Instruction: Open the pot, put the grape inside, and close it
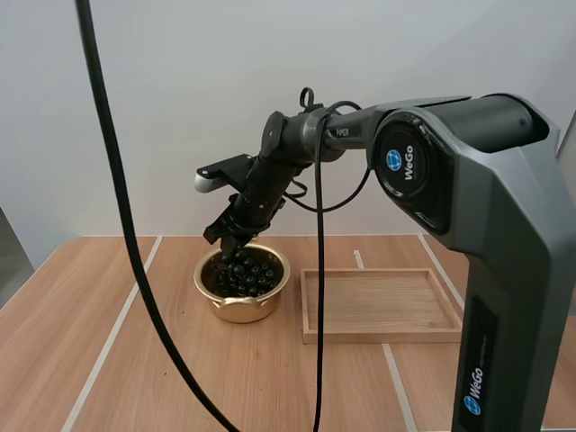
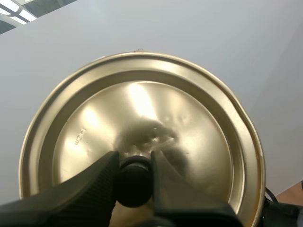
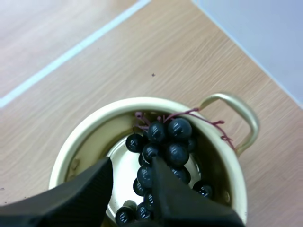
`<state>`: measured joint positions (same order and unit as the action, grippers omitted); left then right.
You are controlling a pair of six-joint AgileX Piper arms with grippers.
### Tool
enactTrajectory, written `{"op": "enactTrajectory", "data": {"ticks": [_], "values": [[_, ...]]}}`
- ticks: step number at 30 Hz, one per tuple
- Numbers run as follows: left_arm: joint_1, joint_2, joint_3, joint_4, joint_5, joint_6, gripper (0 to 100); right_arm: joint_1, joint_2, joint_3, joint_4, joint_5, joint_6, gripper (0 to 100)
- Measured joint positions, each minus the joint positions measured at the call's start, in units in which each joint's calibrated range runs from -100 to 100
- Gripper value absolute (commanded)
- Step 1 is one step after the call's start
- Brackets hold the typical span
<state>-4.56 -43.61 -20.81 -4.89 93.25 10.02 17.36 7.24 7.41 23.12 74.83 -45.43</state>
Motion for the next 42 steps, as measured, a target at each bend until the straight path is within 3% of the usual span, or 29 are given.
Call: {"op": "enactTrajectory", "data": {"ticks": [4, 7, 13, 31, 42], "values": [[0.00, 0.0, 0.0, 0.0, 0.0, 0.0, 0, -0.9, -3.2, 0.0, 0.0, -0.1, 0.0, 47], [0.00, 0.0, 0.0, 0.1, 0.5, 0.0, 0, -2.8, -6.1, 0.0, 0.0, -0.1, 0.0, 38], [0.00, 0.2, 0.0, 0.1, 1.4, 0.0, 0, -8.0, -11.8, 0.0, 0.4, -1.6, 0.5, 0], [0.00, 9.0, 0.0, -0.1, 6.7, -0.7, 0, -19.4, -26.7, 0.0, 1.7, -1.8, 3.1, 0], [0.00, 10.9, 10.8, -2.8, 1.4, -1.1, 0, -24.3, -32.3, 0.0, 1.7, -0.6, 4.4, 0]]}}
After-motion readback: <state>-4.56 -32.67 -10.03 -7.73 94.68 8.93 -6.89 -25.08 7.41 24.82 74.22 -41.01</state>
